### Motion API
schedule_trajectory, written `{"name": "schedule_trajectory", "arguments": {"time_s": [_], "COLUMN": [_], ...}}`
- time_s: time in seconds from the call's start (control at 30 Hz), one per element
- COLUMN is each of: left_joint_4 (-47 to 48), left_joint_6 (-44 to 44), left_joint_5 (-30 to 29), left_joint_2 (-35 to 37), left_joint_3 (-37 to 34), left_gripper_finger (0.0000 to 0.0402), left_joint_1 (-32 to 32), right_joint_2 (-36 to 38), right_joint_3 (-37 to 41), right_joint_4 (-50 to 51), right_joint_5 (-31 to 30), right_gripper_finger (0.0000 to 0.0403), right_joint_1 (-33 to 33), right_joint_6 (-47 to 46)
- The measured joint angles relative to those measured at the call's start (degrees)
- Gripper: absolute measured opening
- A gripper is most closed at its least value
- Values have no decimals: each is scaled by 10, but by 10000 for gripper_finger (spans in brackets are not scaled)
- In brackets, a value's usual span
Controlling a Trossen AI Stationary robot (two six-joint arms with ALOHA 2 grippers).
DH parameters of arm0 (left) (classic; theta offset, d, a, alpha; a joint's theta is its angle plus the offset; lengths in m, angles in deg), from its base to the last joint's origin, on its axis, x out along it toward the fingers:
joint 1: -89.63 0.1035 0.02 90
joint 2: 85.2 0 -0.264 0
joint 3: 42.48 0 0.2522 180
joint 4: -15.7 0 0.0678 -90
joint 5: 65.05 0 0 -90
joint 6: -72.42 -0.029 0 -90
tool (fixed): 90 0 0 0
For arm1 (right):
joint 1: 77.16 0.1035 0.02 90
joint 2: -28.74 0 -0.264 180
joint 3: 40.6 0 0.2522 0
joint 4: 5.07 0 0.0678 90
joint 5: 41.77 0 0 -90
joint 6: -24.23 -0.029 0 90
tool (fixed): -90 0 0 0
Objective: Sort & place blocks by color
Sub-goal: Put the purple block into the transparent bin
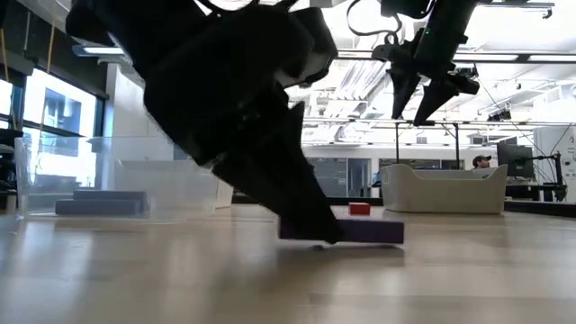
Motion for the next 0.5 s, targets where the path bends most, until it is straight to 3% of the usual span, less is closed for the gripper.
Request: {"name": "schedule_trajectory", "arguments": {"time_s": [0.5], "left_joint_4": [69], "left_joint_6": [-41], "left_joint_5": [-2], "left_joint_2": [72], "left_joint_3": [0], "left_gripper_finger": [83], "left_joint_1": [23], "right_joint_2": [0], "right_joint_3": [0], "right_joint_4": [0], "right_joint_5": [0], "right_gripper_finger": [204], "right_joint_1": [0], "right_joint_6": [0]}}
